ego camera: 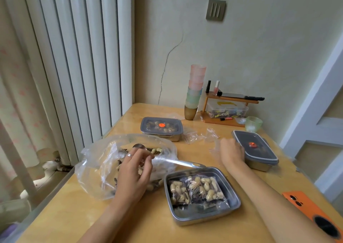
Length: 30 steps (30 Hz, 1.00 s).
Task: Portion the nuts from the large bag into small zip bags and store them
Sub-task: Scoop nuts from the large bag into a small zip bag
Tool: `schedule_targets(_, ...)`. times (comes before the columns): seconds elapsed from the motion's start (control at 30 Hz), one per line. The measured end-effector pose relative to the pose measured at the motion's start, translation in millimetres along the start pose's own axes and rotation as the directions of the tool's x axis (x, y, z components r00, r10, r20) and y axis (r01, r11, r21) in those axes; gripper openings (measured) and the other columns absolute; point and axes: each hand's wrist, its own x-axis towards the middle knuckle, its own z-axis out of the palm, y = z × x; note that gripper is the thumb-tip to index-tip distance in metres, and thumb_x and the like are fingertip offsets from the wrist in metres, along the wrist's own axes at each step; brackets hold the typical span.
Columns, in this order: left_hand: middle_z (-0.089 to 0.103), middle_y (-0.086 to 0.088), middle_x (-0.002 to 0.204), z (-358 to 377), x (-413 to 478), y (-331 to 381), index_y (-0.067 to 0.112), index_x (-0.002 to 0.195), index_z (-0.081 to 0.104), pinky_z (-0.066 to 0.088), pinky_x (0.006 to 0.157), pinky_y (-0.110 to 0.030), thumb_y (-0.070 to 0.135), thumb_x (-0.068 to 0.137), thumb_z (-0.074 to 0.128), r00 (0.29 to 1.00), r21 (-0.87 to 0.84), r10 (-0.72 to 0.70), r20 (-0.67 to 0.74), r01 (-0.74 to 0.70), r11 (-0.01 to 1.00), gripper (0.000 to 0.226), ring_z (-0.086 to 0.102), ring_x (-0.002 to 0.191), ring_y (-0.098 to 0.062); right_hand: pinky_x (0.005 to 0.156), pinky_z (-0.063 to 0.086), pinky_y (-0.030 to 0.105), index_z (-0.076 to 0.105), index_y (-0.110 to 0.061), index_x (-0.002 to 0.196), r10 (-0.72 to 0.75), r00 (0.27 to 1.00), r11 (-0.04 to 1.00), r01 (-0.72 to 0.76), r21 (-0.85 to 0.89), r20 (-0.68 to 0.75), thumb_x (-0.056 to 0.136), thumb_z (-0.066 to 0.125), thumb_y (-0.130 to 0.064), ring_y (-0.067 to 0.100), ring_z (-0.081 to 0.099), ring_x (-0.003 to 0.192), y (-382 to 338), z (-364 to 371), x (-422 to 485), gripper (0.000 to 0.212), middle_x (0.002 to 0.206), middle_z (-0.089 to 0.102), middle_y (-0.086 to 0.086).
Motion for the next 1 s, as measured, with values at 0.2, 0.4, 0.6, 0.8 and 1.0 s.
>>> schedule_targets(0.2, 0.063, 0.008, 0.093, -3.5, 2.1, -6.1, 0.021, 0.103, 0.062, 0.047, 0.072, -0.022, 0.005, 0.098, 0.06, 0.998, -0.015, -0.042, -0.053, 0.042, 0.999, 0.016, 0.062, 0.087, -0.013, 0.051, 0.05, 0.017, 0.069, -0.017, 0.104, -0.076, 0.963, 0.692, 0.238, 0.681, -0.259, 0.103, 0.059, -0.016, 0.01, 0.068, 0.063, -49.5, -37.2, -26.1, 0.01, 0.077, 0.069, -0.007)
schedule_targets(0.4, 0.058, 0.01, 0.124, -14.5, 1.5, -4.0, 0.023, 0.127, 0.062, 0.041, 0.099, -0.025, 0.03, 0.095, 0.057, 0.999, 0.025, 0.035, 0.028, -0.036, 0.999, 0.033, 0.054, 0.122, -0.015, 0.067, 0.056, 0.031, 0.067, -0.011, 0.096, -0.513, 0.857, 0.31, 0.143, 0.94, 0.039, 0.097, 0.071, -0.021, 0.015, 0.064, 0.057, -114.7, -45.2, -55.8, 0.01, 0.076, 0.078, 0.002)
schedule_targets(0.6, 0.062, 0.017, 0.133, -23.6, 2.7, -14.0, 0.035, 0.136, 0.058, 0.046, 0.102, -0.035, 0.043, 0.104, 0.051, 0.974, -0.181, -0.173, 0.148, 0.198, 0.963, 0.034, 0.055, 0.13, -0.014, 0.065, 0.05, 0.031, 0.073, -0.014, 0.093, -0.735, 0.678, 0.196, 0.179, 0.964, 0.023, 0.093, 0.076, -0.021, 0.015, 0.061, 0.07, -144.0, -48.3, -41.6, 0.008, 0.084, 0.076, 0.003)
schedule_targets(0.8, 0.063, 0.006, 0.082, -28.6, 12.0, -20.3, 0.015, 0.09, 0.065, 0.043, 0.072, -0.018, 0.022, 0.098, 0.068, 0.953, -0.23, -0.303, 0.008, 0.297, 0.927, 0.011, 0.059, 0.078, -0.01, 0.064, 0.05, 0.025, 0.071, -0.014, 0.1, -0.72, 0.692, 0.155, 0.078, 0.985, 0.058, 0.093, 0.078, -0.02, 0.018, 0.061, 0.067, -160.0, -45.1, -30.0, 0.012, 0.084, 0.078, 0.004)
schedule_targets(1.0, 0.058, 0.014, 0.085, -27.8, 17.7, -15.7, 0.001, 0.087, 0.056, 0.044, 0.071, -0.006, 0.01, 0.101, 0.063, 0.916, -0.245, -0.398, -0.054, 0.374, 0.894, 0.018, 0.06, 0.08, 0.004, 0.061, 0.047, 0.023, 0.079, -0.017, 0.098, -0.748, 0.627, 0.31, 0.043, 0.95, 0.216, 0.094, 0.074, -0.02, 0.013, 0.063, 0.068, -153.2, -36.6, -25.0, 0.007, 0.083, 0.077, 0.0)
